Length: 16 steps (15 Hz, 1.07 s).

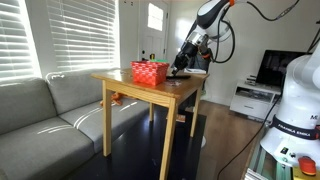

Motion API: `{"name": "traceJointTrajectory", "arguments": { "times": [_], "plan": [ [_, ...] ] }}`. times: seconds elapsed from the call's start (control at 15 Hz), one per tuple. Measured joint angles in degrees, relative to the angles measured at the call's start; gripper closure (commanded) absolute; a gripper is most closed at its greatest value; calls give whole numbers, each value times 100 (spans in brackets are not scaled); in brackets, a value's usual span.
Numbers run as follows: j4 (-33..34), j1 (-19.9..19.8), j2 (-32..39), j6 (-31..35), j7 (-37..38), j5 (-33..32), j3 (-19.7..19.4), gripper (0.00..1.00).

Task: Press the button on the remote

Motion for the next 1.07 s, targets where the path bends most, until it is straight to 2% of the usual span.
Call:
{"name": "traceJointTrajectory", "arguments": {
  "times": [0.33,0.67,0.73,0.8,1.07],
  "plan": [
    [43,-111,-60,-1,4,-80,81,100],
    [70,-250,-416,-224,137,-345,137,100],
    [70,-289,-512,-352,228,-451,144,89],
    [68,-333,-617,-505,339,-574,154,73],
    [63,-563,-1079,-1304,895,-1240,240,47]
  ]
}}
